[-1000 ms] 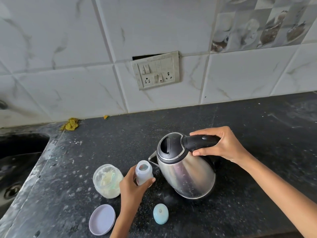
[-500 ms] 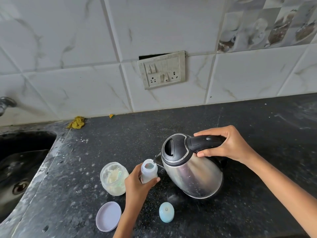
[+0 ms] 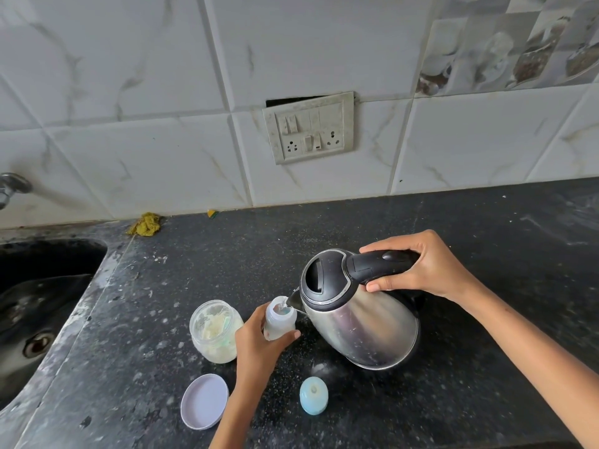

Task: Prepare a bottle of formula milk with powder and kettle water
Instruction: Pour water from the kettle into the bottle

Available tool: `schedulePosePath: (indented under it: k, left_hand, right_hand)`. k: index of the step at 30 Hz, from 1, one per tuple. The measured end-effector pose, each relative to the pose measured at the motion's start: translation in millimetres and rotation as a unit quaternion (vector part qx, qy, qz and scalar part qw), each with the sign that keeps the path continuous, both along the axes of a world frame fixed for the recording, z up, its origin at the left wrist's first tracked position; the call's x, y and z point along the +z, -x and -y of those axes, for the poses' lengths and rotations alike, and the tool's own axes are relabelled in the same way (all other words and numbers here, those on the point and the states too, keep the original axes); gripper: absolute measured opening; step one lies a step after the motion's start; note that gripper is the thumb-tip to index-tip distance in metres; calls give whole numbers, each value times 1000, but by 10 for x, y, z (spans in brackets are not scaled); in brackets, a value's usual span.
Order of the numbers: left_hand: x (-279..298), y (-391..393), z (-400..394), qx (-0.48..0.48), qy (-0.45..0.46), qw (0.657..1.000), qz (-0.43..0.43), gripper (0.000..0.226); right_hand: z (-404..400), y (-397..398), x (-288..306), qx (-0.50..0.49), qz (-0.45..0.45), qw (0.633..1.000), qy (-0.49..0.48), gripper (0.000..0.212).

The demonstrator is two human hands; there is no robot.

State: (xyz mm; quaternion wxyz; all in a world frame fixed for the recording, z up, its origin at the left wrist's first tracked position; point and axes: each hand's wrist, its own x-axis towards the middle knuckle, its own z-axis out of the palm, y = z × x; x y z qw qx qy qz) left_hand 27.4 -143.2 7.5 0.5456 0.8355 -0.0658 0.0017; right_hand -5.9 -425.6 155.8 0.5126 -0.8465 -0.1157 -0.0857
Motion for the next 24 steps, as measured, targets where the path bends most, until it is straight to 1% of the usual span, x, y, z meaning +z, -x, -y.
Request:
schedulePosePath:
  k: [24]
  left_hand:
    - [-39,52,-100,16,-13,1000,15,62]
  right_hand:
    - [-68,-93,72,13,-14,999,49,53]
